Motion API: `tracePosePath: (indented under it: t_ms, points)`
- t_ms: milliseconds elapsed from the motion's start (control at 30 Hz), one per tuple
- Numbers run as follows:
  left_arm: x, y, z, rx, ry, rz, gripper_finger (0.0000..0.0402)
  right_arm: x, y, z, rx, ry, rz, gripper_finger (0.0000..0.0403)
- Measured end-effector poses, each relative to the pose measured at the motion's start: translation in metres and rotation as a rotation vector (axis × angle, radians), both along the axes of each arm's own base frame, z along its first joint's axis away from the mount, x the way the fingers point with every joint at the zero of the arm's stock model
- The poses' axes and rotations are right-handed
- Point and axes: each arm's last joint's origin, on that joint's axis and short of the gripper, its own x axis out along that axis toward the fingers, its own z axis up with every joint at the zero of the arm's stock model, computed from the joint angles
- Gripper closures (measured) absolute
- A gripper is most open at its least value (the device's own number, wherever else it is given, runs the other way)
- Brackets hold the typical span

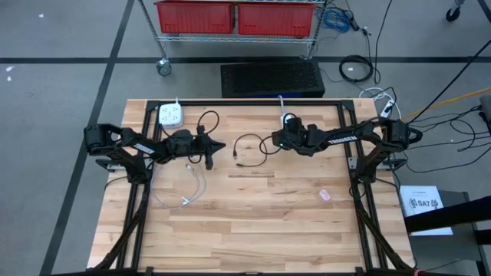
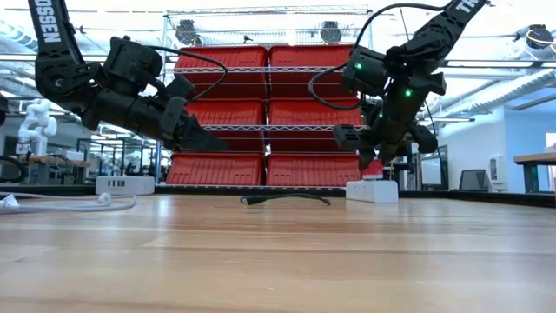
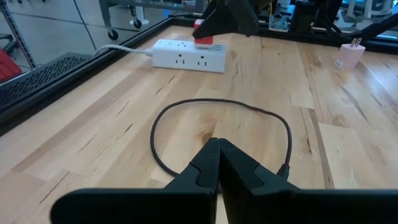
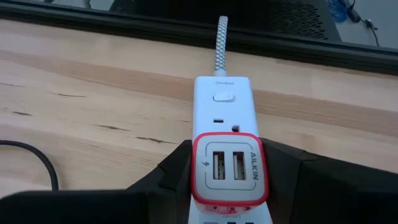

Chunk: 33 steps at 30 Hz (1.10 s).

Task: Insert USB
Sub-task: Insert the red charger adapter into the right outlet extension

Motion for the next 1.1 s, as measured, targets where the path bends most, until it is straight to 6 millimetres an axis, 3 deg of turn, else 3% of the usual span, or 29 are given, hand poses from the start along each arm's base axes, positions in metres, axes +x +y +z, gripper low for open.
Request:
tracePosePath:
  t_ms: [500, 667, 767, 1100]
  points:
    - [0.0, 0.0, 0.0, 0.0, 0.0, 0.0, 0.0389, 0.0, 0.002, -0.003, 0.044, 0.034, 0.056, 0.0283]
    - [0.0, 0.0, 0.0, 0.0, 0.0, 0.0, 0.0389, -0.003, 0.0, -0.008, 0.08, 0.056, 0.051, 0.0171]
    - [0.0, 0.0, 0.0, -0.001, 0.005, 0.003, 0.0389, -0.003, -0.002, -0.006, 0.093, 0.033, 0.05, 0.0136]
    - [0.0, 0.0, -0.001, -0.004, 0.015, 0.003, 0.0389, 0.007, -0.004, 0.006, 0.061, 0.055, 0.095, 0.0156]
